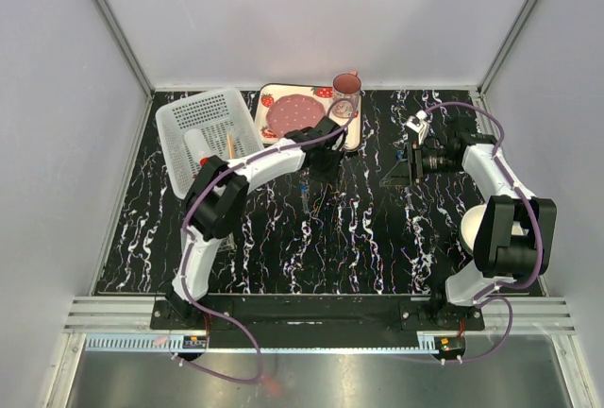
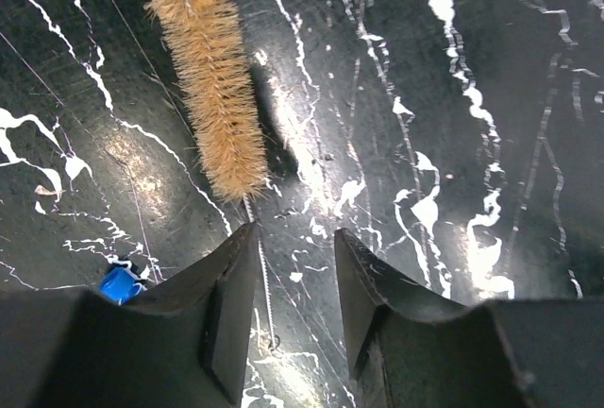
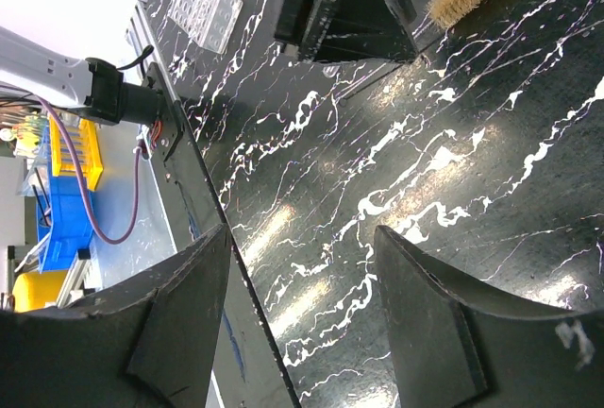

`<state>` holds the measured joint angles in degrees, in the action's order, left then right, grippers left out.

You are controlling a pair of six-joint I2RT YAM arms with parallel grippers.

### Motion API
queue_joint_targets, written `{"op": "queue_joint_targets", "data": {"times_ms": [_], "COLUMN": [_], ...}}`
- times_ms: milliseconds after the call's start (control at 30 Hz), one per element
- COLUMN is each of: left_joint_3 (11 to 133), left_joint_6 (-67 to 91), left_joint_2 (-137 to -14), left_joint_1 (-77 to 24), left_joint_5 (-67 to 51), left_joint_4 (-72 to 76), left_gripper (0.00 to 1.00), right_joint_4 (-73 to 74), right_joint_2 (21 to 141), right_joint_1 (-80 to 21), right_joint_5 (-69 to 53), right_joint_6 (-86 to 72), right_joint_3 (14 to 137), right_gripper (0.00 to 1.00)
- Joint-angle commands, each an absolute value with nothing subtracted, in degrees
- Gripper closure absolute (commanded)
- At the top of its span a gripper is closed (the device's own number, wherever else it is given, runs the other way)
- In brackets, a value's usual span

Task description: Organize the chemistry lab equipment

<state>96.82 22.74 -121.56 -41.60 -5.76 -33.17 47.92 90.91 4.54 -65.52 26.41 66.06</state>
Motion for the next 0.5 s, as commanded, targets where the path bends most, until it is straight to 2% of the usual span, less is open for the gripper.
{"op": "queue_joint_targets", "data": {"times_ms": [0, 467], "left_joint_3": [101.5, 104.8], "left_joint_6": [22.2, 21.3], "left_joint_2": [-124.5, -129.0], "left_joint_1": [-42.7, -44.3], "left_joint_5": [-0.2, 5.0], "left_joint_4": [-37.3, -40.3], "left_gripper": [0.60, 0.71], "right_joint_4": [48.5, 49.7], "right_joint_2": [90.7, 91.6], "right_joint_1": [4.8, 4.8], "right_joint_5": [-66.4, -67.3], "right_joint_6": [27.9, 28.7], "right_joint_3": [68.8, 69.3], "right_gripper": [0.32, 0.32]}}
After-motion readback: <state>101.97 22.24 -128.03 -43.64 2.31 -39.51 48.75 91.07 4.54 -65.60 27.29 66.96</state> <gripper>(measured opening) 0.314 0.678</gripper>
